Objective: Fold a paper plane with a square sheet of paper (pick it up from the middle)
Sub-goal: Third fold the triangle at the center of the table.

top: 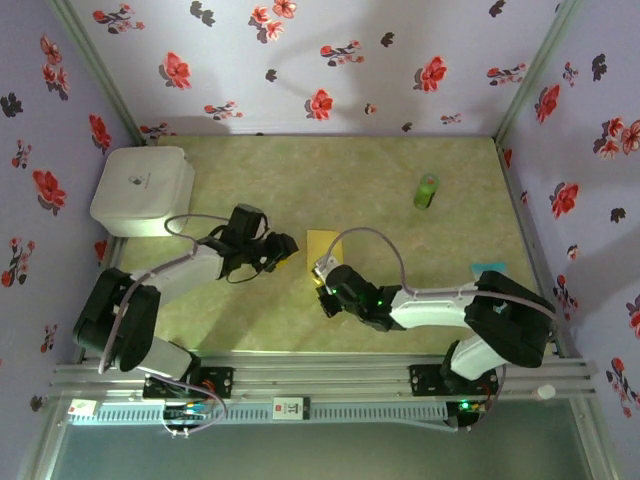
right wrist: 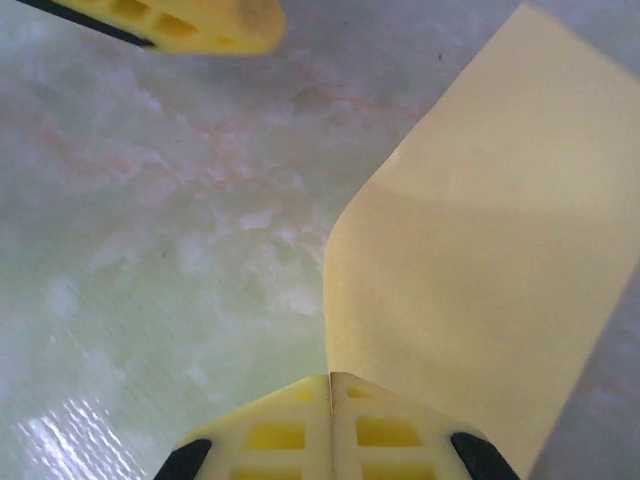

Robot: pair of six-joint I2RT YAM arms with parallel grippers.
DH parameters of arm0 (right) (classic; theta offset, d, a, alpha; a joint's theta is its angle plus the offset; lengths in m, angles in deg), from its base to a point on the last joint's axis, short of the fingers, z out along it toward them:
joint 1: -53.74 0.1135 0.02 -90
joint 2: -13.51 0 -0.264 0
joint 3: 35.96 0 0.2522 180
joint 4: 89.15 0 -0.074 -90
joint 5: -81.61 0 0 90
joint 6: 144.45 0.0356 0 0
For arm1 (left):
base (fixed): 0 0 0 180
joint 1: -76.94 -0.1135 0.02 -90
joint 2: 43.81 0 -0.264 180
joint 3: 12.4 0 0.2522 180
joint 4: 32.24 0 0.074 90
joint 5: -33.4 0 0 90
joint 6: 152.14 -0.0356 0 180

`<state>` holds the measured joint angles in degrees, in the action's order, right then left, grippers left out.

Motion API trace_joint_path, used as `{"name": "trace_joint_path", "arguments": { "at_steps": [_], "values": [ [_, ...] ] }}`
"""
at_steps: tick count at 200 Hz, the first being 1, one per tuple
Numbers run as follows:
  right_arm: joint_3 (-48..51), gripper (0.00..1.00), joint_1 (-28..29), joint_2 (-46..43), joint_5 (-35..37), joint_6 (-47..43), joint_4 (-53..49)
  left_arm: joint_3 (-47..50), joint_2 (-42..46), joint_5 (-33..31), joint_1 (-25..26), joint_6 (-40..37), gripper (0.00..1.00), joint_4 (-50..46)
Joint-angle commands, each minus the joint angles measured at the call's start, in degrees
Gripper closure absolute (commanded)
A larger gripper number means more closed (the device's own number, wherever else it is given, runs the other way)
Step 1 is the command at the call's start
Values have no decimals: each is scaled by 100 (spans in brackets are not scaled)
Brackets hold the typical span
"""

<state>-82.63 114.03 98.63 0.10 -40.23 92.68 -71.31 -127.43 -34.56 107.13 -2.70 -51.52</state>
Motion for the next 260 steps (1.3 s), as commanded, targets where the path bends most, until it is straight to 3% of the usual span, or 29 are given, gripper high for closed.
{"name": "trace_joint_path", "arguments": {
  "at_steps": [1, 46, 98, 187, 260],
  "values": [
    [-8, 100, -255, -40, -1470, 842, 301, -357, 137, -98, -55, -644, 62, -655],
    [-104, 100, -444, -43, -2385, 1026, 385, -964, -113, 93, -58, -1072, 70, -806],
    [-25, 100, -494, 83, -2549, 1058, 404, -1749, -1087, 737, 83, -1319, 84, -908],
    [280, 100, -505, 234, -2515, 1206, 857, -2721, -2765, 869, 504, -1654, 87, -1187],
    [373, 100, -605, 206, -2467, 1336, 878, -2443, -3273, 653, 509, -1681, 89, -1027]
  ]
}}
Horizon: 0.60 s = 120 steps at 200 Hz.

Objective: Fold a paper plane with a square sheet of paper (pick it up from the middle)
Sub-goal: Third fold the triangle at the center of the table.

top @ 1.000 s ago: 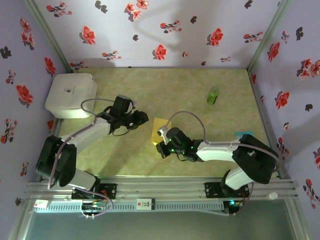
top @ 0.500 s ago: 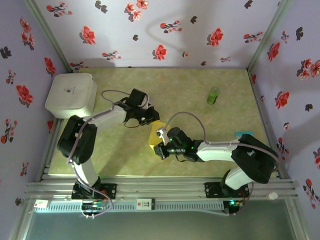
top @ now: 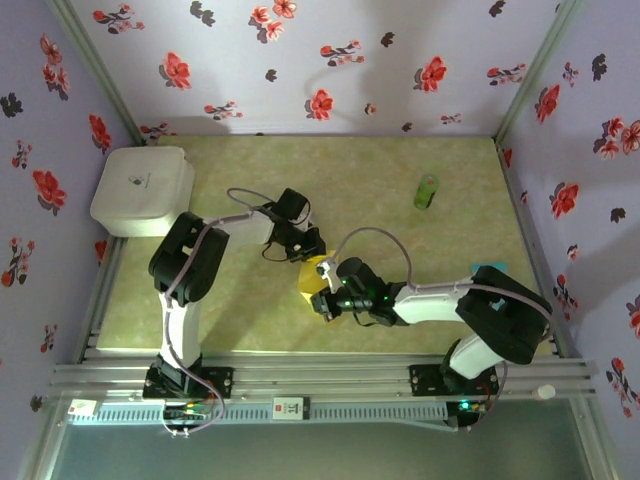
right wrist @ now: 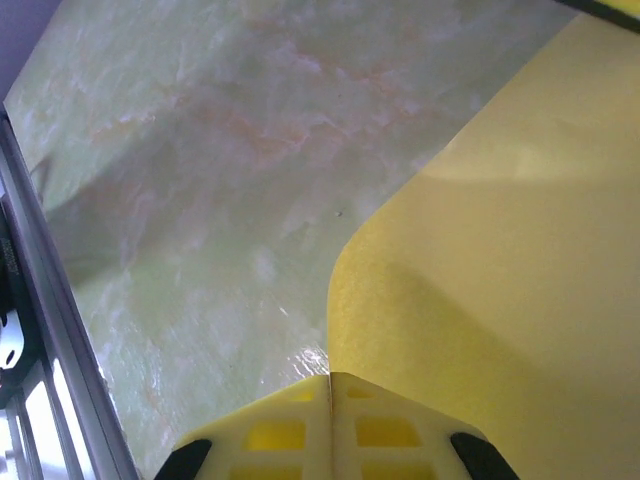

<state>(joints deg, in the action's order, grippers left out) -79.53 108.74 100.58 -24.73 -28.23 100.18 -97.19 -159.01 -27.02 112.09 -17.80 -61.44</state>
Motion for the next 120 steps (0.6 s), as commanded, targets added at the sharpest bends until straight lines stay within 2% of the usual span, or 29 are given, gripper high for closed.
{"name": "trace_joint_path", "arguments": {
  "at_steps": [1, 103, 120],
  "values": [
    [63, 100, -81, 16, 12, 141, 122, 148, -125, -106, 11, -171, 89, -32],
    [-355, 100, -435, 74, 774, 296, -1093, 317, -86, -259, 9, -156, 90, -22],
    [-496, 100, -489, 134, 729, 283, -1323, 330, -72, -280, 9, -138, 90, -23]
  ]
}}
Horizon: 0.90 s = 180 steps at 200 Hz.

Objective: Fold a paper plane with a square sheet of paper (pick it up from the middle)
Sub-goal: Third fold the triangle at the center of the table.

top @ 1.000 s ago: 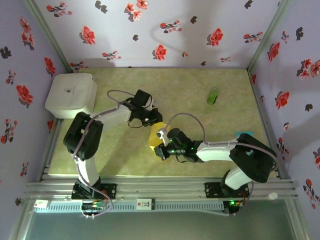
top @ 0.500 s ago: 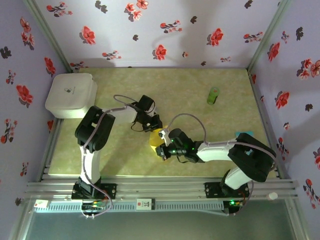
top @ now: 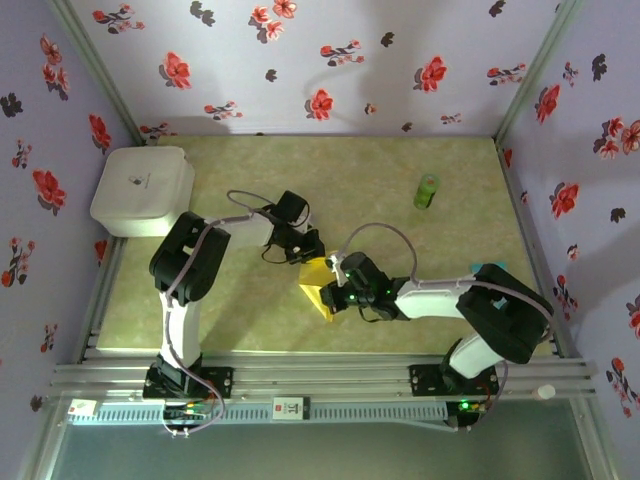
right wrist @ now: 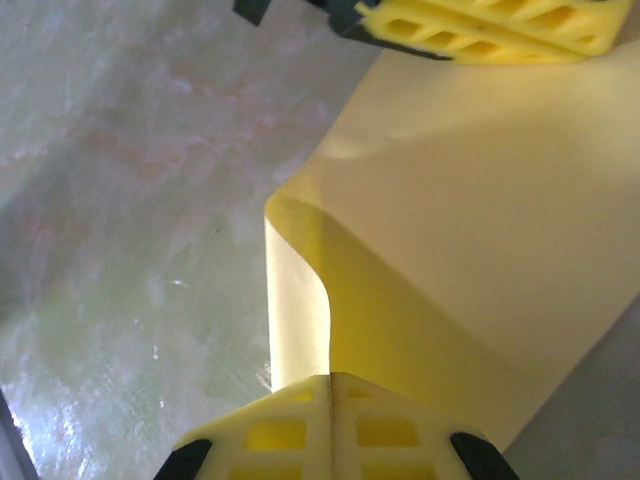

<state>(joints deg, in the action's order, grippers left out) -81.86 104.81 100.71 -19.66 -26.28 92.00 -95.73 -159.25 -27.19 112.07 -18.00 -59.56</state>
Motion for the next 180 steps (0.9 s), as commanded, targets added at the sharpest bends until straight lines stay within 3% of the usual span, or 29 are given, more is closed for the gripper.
{"name": "trace_joint_path", "arguments": {
  "at_steps": [1, 180],
  "values": [
    [-269, 100, -92, 122, 226, 91, -511, 186, -44, -261, 11, -117, 90, -210],
    [-503, 100, -180, 299, 304, 136, -862, 295, 87, -344, 11, 103, 90, -72]
  ]
}}
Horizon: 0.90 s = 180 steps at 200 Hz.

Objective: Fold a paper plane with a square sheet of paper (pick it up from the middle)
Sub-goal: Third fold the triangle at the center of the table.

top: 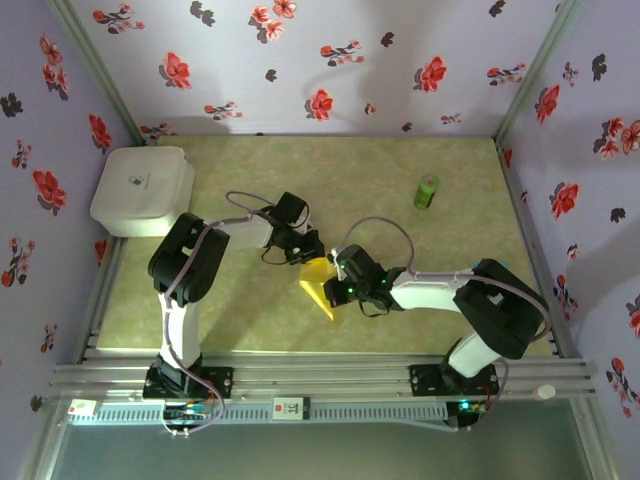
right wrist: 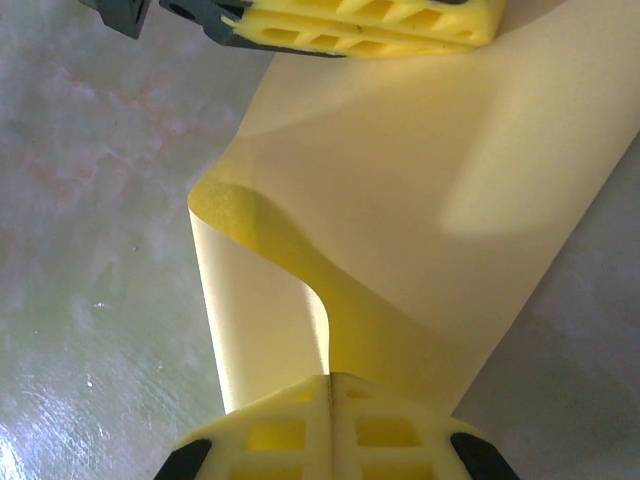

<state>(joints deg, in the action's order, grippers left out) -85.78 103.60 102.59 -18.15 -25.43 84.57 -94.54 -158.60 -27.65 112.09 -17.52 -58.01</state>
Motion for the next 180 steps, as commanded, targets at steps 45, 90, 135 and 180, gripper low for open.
{"name": "trace_joint_path", "arguments": {
  "at_steps": [45, 90, 135, 180],
  "values": [
    [-134, 100, -57, 159, 219, 54, -168, 185, 18, -294, 9, 37, 91, -224],
    [-131, 100, -61, 200, 259, 78, -163, 193, 17, -299, 0, 40, 91, -222],
    [-153, 100, -57, 253, 282, 69, -159, 202, 1, -294, -2, 53, 91, -213],
    [-144, 100, -59, 278, 273, 73, -161, 202, 13, -295, 5, 71, 91, -204]
  ]
}}
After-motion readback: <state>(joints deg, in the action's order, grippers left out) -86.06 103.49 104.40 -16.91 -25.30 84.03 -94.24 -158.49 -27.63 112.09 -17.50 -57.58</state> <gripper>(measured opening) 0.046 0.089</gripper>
